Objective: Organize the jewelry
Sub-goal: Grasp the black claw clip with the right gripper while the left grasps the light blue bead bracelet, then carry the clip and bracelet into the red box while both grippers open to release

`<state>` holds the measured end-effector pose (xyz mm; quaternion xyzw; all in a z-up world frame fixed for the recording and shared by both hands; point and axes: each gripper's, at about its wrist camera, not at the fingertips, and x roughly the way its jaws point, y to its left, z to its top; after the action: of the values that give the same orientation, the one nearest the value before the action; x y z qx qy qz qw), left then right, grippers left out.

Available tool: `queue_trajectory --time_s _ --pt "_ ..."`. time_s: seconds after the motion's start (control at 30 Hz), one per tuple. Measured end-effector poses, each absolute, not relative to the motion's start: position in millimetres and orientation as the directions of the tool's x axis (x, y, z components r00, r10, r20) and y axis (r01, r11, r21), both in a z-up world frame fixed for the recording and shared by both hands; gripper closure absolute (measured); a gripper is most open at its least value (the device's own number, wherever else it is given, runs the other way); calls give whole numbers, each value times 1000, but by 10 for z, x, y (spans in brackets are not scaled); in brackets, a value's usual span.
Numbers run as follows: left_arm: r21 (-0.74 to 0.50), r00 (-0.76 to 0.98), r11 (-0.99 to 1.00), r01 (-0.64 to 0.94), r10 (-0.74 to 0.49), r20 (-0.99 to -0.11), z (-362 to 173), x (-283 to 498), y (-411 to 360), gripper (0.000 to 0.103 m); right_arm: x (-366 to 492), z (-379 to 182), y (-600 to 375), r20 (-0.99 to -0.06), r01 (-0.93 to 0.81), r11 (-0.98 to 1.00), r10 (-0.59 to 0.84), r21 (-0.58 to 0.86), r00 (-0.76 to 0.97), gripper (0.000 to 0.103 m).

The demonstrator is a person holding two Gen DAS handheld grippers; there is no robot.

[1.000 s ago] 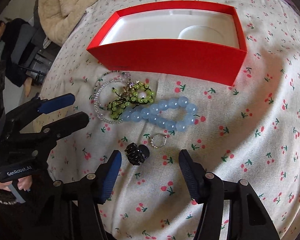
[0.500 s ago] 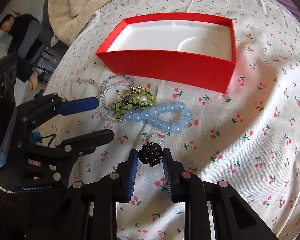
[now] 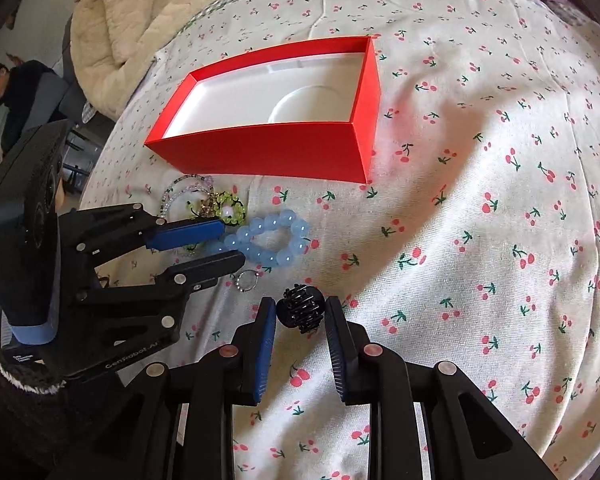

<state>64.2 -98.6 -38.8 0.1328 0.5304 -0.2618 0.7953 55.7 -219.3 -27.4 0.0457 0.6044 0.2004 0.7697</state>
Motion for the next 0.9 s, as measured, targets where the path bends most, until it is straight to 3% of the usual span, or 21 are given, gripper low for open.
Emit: queue_trajectory --time_s 0.17,0.3,0.9 --pt "-62 283 826 560 -262 -923 -459 669 -1069 74 574 -268 -2308 -911 -238 918 366 319 190 78" --pt "-79 277 833 548 -270 -922 -445 679 -1088 90 595 -272 -2348 -911 -222 921 363 319 194 78" --pt "-220 377 839 498 -438 -816 257 589 -898 90 616 95 -2486 -868 -183 914 402 362 291 78"
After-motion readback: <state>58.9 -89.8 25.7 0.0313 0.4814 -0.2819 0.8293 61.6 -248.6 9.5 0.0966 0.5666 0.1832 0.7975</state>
